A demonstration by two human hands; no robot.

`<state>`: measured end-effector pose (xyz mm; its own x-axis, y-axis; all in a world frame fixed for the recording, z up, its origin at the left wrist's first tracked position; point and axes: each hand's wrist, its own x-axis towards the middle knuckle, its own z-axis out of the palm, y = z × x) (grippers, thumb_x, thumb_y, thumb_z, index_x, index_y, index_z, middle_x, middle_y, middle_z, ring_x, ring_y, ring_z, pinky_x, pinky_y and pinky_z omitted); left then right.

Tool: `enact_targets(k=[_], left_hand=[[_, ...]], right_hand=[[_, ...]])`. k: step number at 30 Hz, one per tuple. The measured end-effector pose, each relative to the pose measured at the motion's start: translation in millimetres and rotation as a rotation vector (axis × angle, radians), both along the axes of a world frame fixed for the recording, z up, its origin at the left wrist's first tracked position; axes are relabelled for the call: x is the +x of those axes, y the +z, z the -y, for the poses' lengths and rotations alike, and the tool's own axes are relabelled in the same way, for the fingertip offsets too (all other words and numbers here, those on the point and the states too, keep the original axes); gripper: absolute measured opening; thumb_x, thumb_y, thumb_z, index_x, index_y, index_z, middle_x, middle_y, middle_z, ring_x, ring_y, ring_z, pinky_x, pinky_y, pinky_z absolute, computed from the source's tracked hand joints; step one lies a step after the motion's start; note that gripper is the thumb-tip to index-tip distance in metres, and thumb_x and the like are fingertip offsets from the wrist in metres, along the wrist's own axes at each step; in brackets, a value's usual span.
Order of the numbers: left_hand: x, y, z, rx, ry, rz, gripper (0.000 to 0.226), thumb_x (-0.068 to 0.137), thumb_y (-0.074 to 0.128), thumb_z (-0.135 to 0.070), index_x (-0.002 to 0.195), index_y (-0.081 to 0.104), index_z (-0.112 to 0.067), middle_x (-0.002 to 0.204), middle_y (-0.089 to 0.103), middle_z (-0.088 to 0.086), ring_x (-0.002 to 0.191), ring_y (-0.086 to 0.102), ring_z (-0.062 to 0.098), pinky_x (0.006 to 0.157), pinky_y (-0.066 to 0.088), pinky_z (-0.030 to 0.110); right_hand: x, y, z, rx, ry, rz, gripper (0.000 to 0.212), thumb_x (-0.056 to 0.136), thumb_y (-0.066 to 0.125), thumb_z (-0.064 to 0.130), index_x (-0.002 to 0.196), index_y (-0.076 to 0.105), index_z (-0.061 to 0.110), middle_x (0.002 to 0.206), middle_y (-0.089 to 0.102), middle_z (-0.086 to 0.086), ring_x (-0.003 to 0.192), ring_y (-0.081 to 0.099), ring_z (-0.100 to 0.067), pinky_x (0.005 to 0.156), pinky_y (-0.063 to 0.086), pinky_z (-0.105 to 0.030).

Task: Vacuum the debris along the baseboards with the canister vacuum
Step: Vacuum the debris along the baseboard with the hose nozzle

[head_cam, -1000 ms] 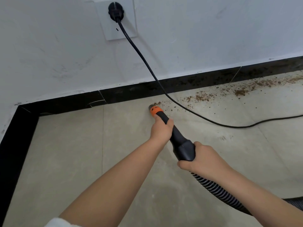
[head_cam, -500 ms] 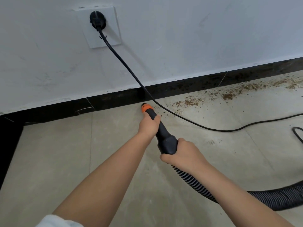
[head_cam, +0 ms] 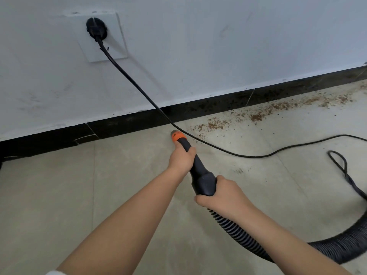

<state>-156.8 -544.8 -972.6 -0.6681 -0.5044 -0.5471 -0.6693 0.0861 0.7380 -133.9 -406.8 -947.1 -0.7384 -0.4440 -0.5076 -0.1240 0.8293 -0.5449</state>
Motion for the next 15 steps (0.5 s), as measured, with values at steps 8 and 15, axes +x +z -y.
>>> enact_targets(k=[8, 15], left_hand=[[-9.3, 8.6, 12.5, -0.013, 0.087, -0.021, 0.057, 0.098, 0.041, -0.032, 0.147, 0.020, -0.012, 0.132, 0.048, 0.018, 0.116, 0.051, 0.034, 0.097, 0.046, 0.045], [21.7, 2.5, -14.0, -0.056, 0.017, 0.009, 0.063, 0.099, 0.039, -0.033, 0.150, 0.008, -0.011, 0.134, 0.047, 0.018, 0.119, 0.050, 0.033, 0.098, 0.045, 0.040]], right_hand=[[-16.5, -1.9, 15.1, -0.049, 0.025, 0.008, 0.039, 0.070, 0.069, 0.041, 0.090, 0.046, 0.016, 0.079, 0.052, 0.006, 0.072, 0.055, -0.012, 0.057, 0.042, -0.026], [8.4, 2.4, -18.9, -0.004, 0.090, 0.015, 0.038, 0.070, 0.070, 0.042, 0.080, 0.039, 0.022, 0.081, 0.053, 0.006, 0.067, 0.052, -0.006, 0.056, 0.041, -0.022]])
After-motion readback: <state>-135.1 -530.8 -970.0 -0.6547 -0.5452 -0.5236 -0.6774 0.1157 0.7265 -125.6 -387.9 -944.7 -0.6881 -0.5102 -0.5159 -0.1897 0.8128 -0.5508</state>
